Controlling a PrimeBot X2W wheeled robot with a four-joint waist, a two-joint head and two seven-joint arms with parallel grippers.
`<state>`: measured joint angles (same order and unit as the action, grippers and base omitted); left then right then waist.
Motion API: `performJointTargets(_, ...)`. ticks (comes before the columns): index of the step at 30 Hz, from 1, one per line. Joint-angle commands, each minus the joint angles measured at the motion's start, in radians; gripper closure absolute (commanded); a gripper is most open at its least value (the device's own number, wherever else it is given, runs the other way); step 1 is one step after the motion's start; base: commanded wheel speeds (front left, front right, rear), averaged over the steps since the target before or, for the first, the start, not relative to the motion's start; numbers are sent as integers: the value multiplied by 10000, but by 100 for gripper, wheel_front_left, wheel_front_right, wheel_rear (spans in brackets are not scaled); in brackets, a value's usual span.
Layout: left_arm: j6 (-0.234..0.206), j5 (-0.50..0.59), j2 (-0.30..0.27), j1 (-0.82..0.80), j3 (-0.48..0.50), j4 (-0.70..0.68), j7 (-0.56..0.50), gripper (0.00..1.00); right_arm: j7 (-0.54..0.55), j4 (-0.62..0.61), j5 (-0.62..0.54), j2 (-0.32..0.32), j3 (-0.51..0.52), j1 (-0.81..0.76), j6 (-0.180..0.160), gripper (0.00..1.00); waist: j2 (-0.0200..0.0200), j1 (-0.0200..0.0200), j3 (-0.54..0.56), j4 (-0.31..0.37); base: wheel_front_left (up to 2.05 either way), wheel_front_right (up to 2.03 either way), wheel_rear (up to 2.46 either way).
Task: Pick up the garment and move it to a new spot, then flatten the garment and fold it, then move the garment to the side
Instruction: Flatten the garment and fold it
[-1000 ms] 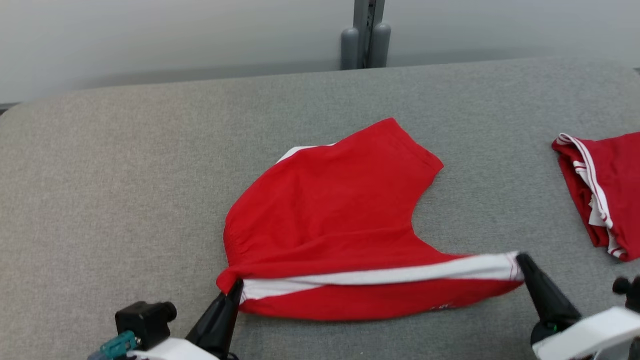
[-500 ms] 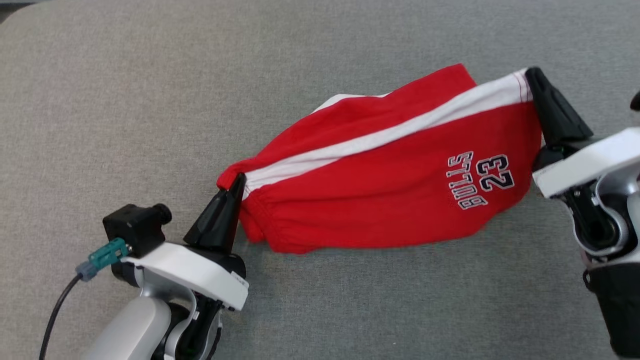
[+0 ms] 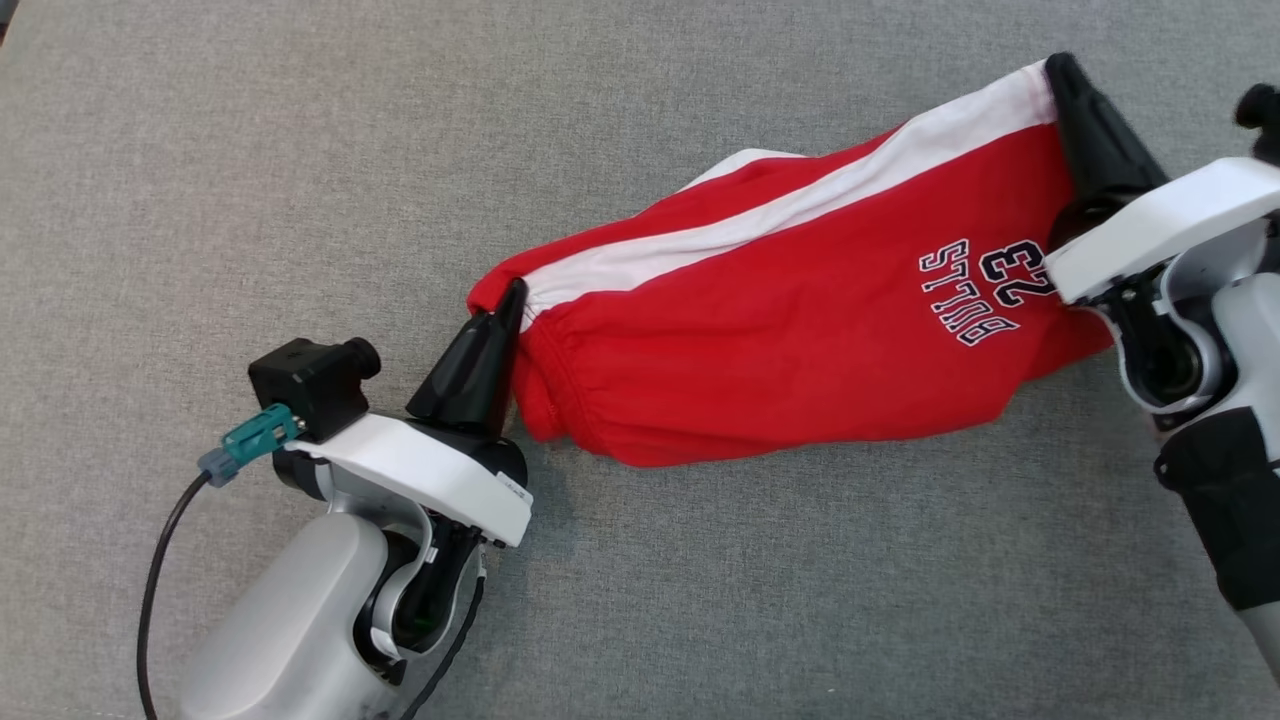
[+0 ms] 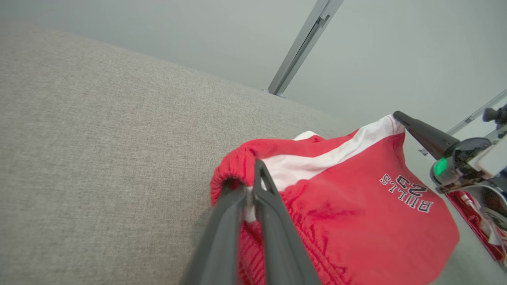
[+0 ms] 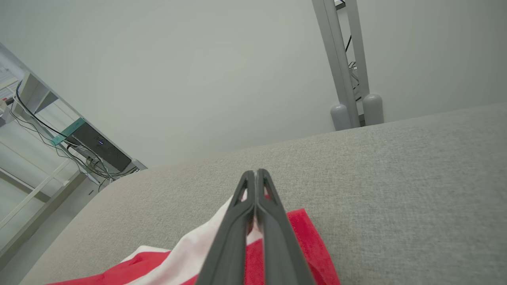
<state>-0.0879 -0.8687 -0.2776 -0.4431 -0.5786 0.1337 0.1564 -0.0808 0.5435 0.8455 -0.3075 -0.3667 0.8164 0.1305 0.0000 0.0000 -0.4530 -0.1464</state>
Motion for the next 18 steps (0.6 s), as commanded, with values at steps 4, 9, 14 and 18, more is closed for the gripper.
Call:
performJointTargets(4,169,93,171,-281,-18,670,355,0,-825,311,324,-255,-922,169,4,0,0,0,17,52,0,0,0)
performJointTargets(9,-135,450,155,150,127,1016,791,0,-1712,287,77,-453,-1555,-127,4,0,0,0,258,272,0,0,0)
performJointTargets(14,-627,1007,233,782,625,811,1052,0,-1853,-558,-1223,-443,-751,-781,4,0,0,0,612,496,0,0,0)
performJointTargets(18,-952,1699,371,1321,1314,319,1092,0,-1844,-1604,-2363,-41,466,-1956,4,0,0,0,931,620,0,0,0)
